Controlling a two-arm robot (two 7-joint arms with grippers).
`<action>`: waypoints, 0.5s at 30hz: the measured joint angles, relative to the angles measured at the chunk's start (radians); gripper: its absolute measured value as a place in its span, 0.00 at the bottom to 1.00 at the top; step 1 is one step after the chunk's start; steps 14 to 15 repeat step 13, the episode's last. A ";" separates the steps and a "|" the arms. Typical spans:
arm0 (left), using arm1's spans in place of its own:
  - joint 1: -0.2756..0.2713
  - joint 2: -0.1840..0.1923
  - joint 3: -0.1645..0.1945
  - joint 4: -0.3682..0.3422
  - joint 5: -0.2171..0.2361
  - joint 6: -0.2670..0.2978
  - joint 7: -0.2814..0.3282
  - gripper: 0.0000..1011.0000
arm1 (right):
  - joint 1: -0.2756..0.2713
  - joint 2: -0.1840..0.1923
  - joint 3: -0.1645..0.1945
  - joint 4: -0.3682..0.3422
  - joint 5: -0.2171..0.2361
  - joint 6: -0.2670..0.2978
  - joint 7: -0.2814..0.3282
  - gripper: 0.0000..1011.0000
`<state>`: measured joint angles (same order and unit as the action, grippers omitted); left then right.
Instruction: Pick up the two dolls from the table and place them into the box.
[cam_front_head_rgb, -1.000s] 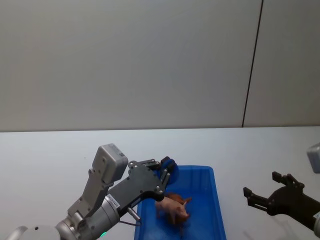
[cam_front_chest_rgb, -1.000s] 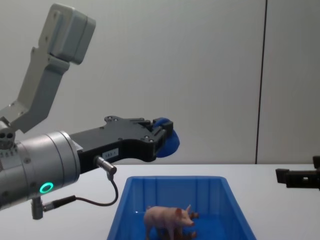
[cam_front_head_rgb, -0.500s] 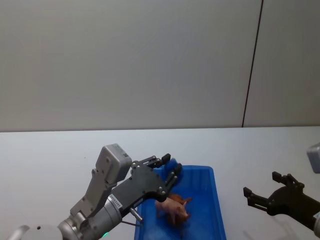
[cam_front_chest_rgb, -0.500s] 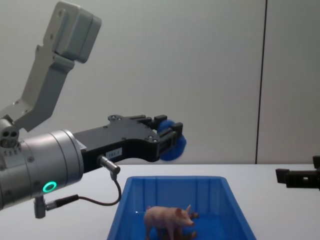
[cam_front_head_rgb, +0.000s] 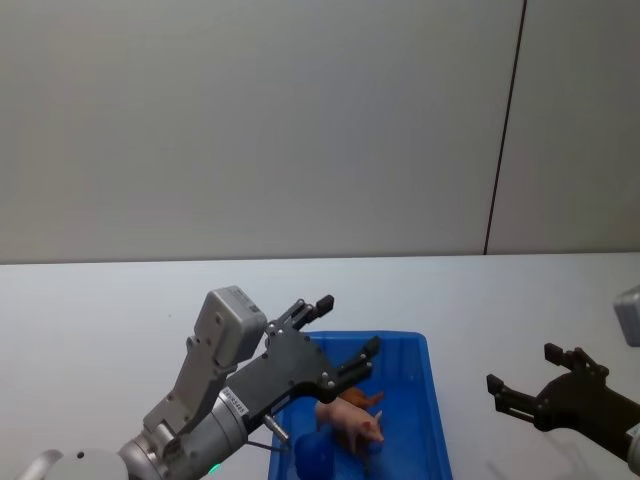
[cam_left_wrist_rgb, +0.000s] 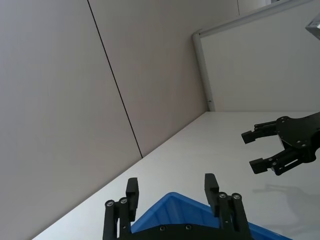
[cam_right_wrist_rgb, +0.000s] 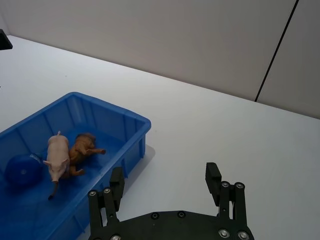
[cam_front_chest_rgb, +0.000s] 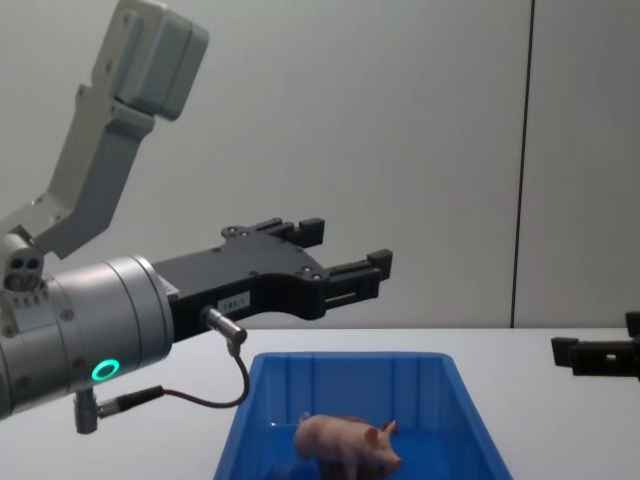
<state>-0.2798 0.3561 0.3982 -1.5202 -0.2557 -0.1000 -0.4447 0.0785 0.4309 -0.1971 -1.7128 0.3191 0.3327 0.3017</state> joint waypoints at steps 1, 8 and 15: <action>0.000 0.000 0.000 0.000 -0.003 -0.001 0.000 0.82 | 0.000 0.000 0.000 0.000 0.000 0.000 0.000 0.99; 0.000 -0.002 0.000 0.000 -0.013 -0.005 0.001 0.99 | 0.000 0.000 0.000 0.000 0.000 0.000 0.000 0.99; -0.001 -0.002 0.000 0.000 -0.018 -0.006 0.001 0.99 | 0.000 0.000 0.000 0.000 0.000 0.000 0.000 0.99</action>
